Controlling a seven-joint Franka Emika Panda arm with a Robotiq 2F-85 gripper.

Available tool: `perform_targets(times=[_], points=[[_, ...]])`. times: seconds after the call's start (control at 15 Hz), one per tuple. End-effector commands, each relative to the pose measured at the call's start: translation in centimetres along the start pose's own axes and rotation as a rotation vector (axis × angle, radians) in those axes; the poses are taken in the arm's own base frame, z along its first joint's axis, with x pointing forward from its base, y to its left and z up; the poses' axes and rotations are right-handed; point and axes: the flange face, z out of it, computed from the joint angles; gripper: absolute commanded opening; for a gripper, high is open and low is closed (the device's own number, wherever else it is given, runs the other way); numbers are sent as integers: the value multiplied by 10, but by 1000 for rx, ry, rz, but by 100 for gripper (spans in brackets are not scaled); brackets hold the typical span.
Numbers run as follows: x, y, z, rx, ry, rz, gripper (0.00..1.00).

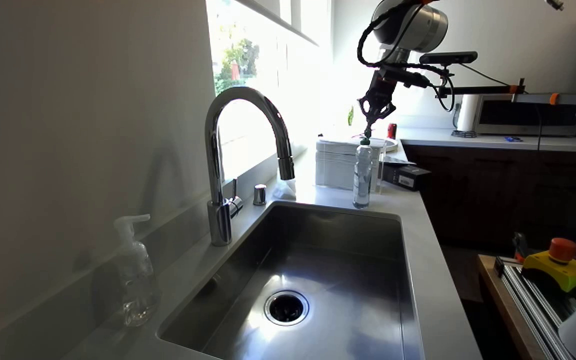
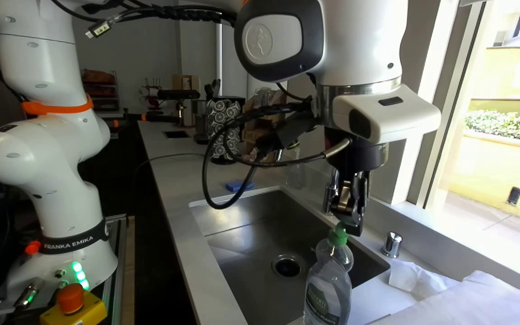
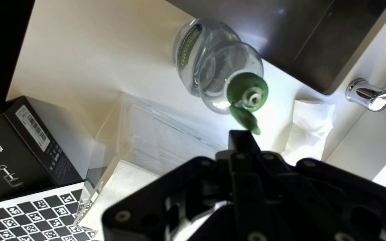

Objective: Close the lid on the bottle

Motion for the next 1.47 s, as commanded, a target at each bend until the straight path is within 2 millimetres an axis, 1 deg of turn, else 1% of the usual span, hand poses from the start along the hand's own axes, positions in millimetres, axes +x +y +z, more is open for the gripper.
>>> perform_targets(times=[0.0, 0.6, 1.2, 1.4], points=[[0, -2, 2, 25, 1, -10, 0], [-2, -8, 2, 34, -5, -32, 0], [-8, -17, 8, 32, -22, -57, 0], [-11, -19, 7, 33, -25, -67, 0]])
